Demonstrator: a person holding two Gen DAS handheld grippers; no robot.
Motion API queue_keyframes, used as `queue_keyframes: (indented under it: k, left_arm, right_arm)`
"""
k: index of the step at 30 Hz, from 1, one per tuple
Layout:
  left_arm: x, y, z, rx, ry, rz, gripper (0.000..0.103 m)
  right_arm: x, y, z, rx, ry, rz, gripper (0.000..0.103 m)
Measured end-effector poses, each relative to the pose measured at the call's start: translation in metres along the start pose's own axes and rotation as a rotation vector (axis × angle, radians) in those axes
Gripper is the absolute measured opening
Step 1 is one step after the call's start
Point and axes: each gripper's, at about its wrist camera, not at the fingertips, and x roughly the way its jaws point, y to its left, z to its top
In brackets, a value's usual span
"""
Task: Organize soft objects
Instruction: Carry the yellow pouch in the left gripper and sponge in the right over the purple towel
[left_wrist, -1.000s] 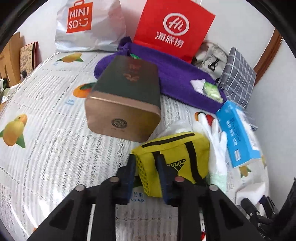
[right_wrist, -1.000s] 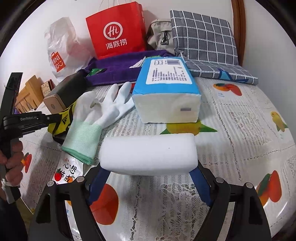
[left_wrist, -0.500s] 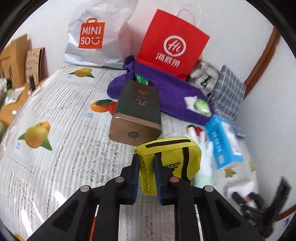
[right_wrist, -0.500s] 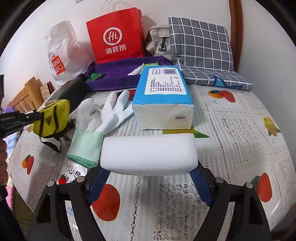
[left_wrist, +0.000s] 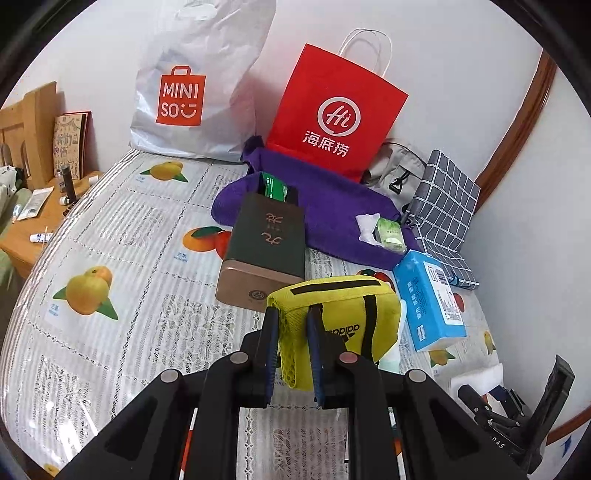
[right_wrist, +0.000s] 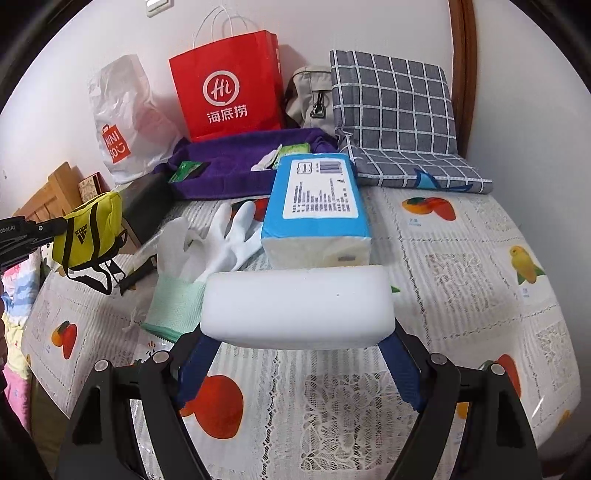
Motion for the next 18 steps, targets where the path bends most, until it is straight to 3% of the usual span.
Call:
queue_keyframes:
  k: [18]
  left_arm:
    - [-0.012, -0.017, 0.025, 0.013, -0.031, -0.022, 0.015]
  right_arm:
    - [-0.016, -0.005, 0.034, 0.048, 0.012, 0.05, 0.082]
